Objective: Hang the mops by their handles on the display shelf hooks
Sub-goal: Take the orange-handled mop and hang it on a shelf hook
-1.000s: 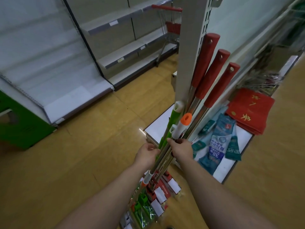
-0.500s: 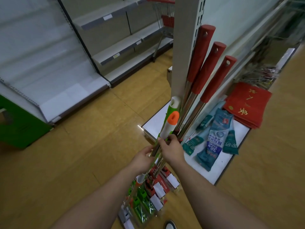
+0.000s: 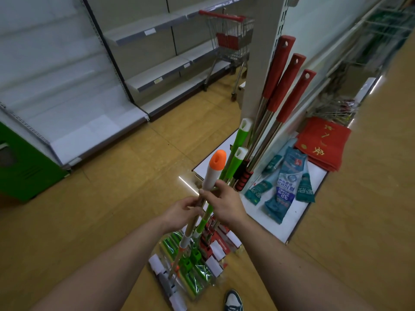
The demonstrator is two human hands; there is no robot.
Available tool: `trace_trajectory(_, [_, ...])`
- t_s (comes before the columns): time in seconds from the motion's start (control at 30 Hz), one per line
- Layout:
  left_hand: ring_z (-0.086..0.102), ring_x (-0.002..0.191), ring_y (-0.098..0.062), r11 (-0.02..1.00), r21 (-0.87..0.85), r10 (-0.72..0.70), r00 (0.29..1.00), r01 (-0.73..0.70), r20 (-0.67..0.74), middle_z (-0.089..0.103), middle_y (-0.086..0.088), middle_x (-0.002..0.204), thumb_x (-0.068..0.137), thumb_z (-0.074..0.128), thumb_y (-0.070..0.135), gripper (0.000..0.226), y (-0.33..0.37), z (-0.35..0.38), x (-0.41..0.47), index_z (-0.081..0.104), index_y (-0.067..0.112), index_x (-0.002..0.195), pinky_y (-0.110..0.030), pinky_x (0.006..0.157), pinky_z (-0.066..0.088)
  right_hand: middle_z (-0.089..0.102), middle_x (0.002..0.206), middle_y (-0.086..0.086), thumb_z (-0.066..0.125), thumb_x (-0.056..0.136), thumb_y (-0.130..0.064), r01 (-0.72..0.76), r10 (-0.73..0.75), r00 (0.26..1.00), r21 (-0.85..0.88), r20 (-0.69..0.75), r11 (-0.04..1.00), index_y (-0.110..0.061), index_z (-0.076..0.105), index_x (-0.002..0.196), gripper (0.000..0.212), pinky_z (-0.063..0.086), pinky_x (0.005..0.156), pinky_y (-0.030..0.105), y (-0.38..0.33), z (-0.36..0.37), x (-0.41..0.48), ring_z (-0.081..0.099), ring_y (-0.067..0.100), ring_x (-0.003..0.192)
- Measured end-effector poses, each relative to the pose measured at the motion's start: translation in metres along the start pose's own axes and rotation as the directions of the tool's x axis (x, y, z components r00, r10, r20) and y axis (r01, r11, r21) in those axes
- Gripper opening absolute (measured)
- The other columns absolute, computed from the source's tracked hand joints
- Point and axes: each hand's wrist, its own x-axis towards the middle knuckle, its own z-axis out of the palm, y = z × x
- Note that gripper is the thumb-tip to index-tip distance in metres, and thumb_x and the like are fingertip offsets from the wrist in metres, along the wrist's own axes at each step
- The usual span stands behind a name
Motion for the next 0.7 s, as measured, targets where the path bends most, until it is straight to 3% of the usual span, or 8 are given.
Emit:
trace_trajectory(0.1, [0.065, 0.101, -0.004, 0.999, -0.007, 0.054, 0.998, -0.054, 0.018, 0.073, 0.017, 0.098, 0.102, 0.059, 0.016, 0.022, -0.018, -0.014, -0.031, 0.066, 0.037, 0.100, -0.033, 0.102, 0.047, 0.073, 0.098, -0.011, 0.069, 0.095, -0.043, 0.036, -0.036, 0.999, -0.026, -0.017, 0.999, -0.033, 0.067, 0.112, 0.020, 0.057, 0.088, 0.037, -0.014, 0.023, -0.035, 0.069, 0.011, 0.097])
trace_trajectory(0.2, [0.067, 0.089, 0.007, 0.992, 0.022, 0.122, 0.990, -0.124, 0.069, 0.076, 0.022, 0.086, 0.103, 0.058, 0.011, 0.021, -0.038, -0.030, -0.064, 0.064, 0.031, 0.103, -0.031, 0.099, 0.049, 0.074, 0.096, -0.010, 0.069, 0.095, -0.042, 0.075, -0.077, 0.996, -0.046, -0.048, 0.996, -0.033, 0.067, 0.106, 0.014, 0.059, 0.088, 0.041, -0.030, 0.049, -0.075, 0.070, 0.011, 0.096])
trace_trajectory(0.33, [0.066, 0.098, -0.005, 0.970, 0.076, 0.225, 0.972, -0.230, 0.073, 0.073, 0.009, 0.099, 0.100, 0.064, 0.012, 0.020, -0.066, -0.052, -0.111, 0.067, 0.032, 0.102, -0.034, 0.101, 0.050, 0.075, 0.099, -0.005, 0.068, 0.097, -0.038, 0.118, -0.122, 0.990, -0.049, -0.073, 0.992, -0.025, 0.068, 0.106, 0.016, 0.059, 0.087, 0.041, -0.049, 0.085, -0.128, 0.070, 0.014, 0.097])
trace_trajectory(0.5, [0.068, 0.099, -0.009, 0.952, 0.114, 0.277, 0.958, -0.285, 0.076, 0.077, 0.003, 0.099, 0.095, 0.068, 0.021, 0.014, -0.092, -0.068, -0.161, 0.072, 0.032, 0.103, -0.039, 0.102, 0.053, 0.073, 0.094, -0.006, 0.067, 0.098, -0.037, 0.181, -0.188, 0.977, -0.076, -0.096, 0.980, -0.027, 0.066, 0.103, 0.011, 0.053, 0.074, 0.029, -0.064, 0.115, -0.181, 0.068, 0.009, 0.088])
trace_trajectory(0.6, [0.069, 0.094, -0.005, 0.943, 0.147, 0.290, 0.953, -0.299, 0.084, 0.078, -0.001, 0.104, 0.099, 0.066, 0.021, 0.012, -0.086, -0.070, -0.194, 0.073, 0.029, 0.104, -0.027, 0.092, 0.053, 0.070, 0.089, -0.012, 0.066, 0.098, -0.039, 0.202, -0.211, 0.973, -0.095, -0.098, 0.975, -0.030, 0.064, 0.103, 0.010, 0.054, 0.075, 0.032, -0.073, 0.122, -0.205, 0.067, 0.009, 0.085])
trace_trajectory(0.7, [0.067, 0.082, 0.011, 0.922, 0.194, 0.326, 0.942, -0.335, 0.078, 0.079, 0.015, 0.091, 0.102, 0.062, 0.018, 0.014, -0.071, -0.064, -0.225, 0.071, 0.024, 0.111, -0.010, 0.075, 0.046, 0.069, 0.089, -0.013, 0.064, 0.099, -0.042, 0.207, -0.218, 0.972, -0.120, -0.089, 0.971, -0.026, 0.067, 0.108, 0.019, 0.056, 0.078, 0.037, -0.080, 0.115, -0.222, 0.068, 0.013, 0.087])
